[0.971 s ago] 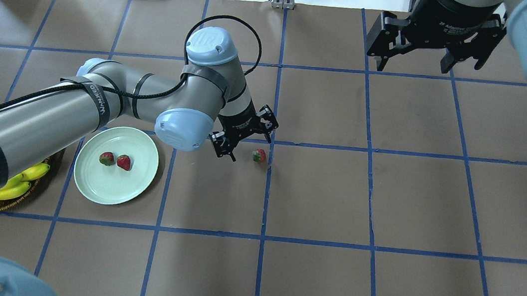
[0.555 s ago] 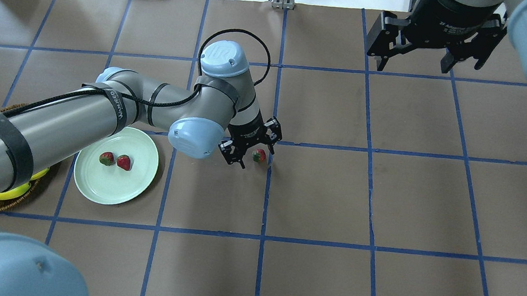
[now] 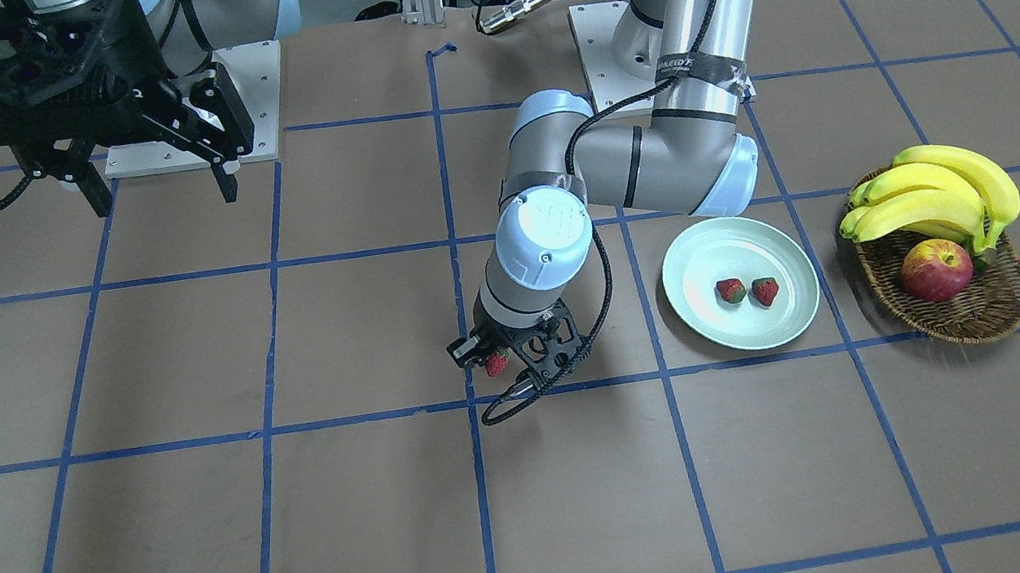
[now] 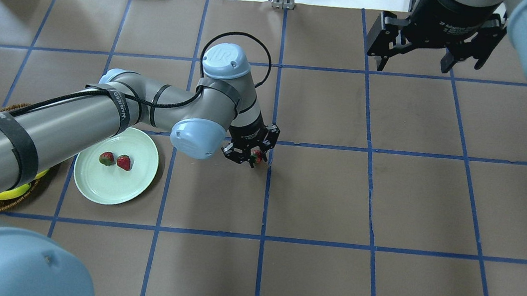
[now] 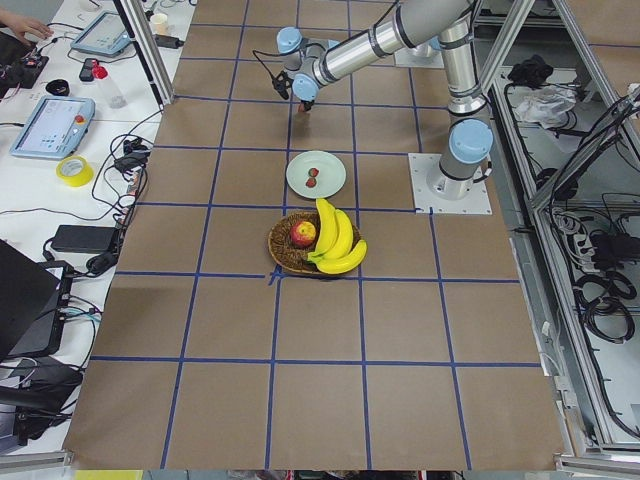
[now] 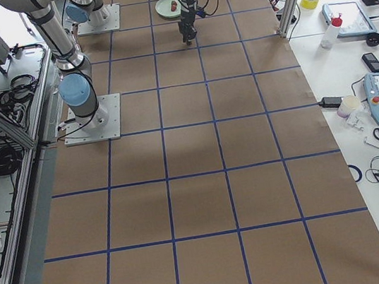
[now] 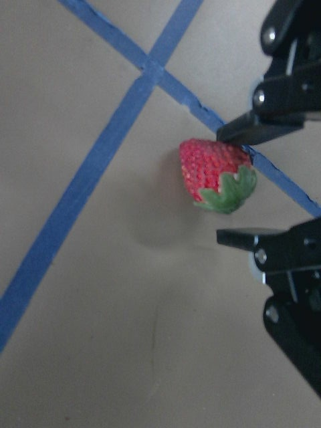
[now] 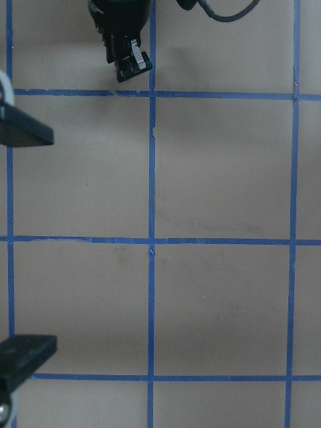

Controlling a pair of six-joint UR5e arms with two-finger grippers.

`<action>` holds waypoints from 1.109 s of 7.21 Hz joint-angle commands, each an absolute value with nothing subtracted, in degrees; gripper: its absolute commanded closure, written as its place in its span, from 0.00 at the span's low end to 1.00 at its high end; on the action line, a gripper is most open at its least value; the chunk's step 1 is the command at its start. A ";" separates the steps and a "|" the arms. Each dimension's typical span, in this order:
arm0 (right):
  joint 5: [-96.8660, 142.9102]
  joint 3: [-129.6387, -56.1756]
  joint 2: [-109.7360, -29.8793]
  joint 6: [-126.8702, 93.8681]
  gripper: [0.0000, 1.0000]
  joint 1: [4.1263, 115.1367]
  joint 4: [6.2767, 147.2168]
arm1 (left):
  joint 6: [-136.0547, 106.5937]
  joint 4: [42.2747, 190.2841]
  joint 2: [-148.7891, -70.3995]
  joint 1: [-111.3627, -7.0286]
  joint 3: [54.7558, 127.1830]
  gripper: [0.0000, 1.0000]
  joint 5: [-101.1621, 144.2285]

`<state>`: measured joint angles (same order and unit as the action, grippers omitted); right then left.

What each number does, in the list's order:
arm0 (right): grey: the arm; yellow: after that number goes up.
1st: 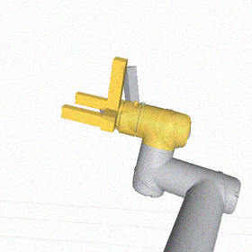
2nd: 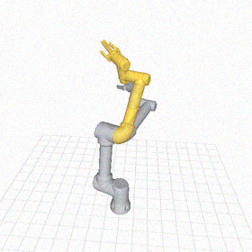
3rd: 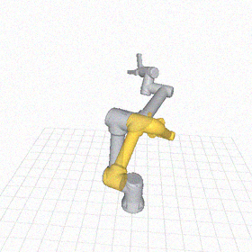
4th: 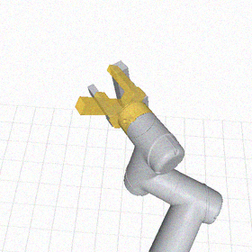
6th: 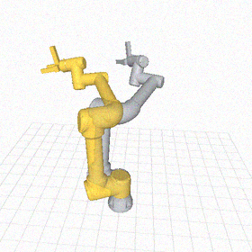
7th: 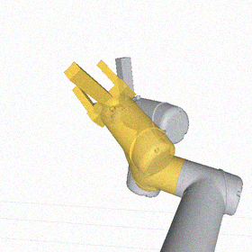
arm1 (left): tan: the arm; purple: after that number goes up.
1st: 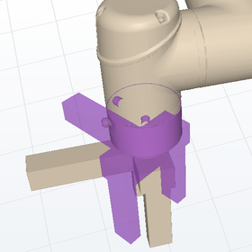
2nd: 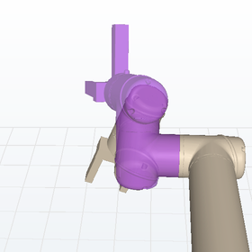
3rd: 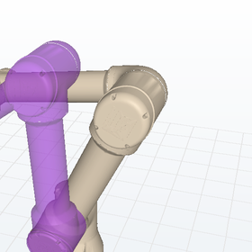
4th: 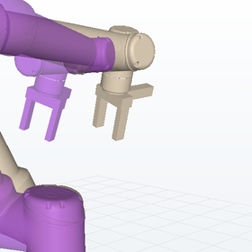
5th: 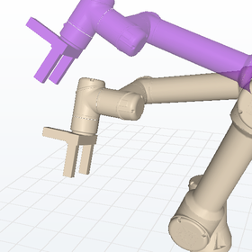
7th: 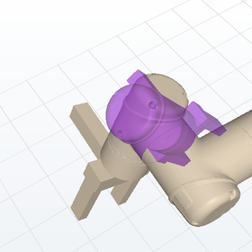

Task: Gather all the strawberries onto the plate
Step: 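Grasp the last strawberry on the table with the left gripper, then place the strawberry on the plate and open the left gripper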

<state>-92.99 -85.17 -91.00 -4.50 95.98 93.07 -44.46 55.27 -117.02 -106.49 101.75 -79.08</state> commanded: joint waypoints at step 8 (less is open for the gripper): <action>-92.90 -85.08 -90.97 -4.48 0.00 95.98 93.16 | -19.00 73.12 -106.87 -88.08 103.79 1.00 -99.23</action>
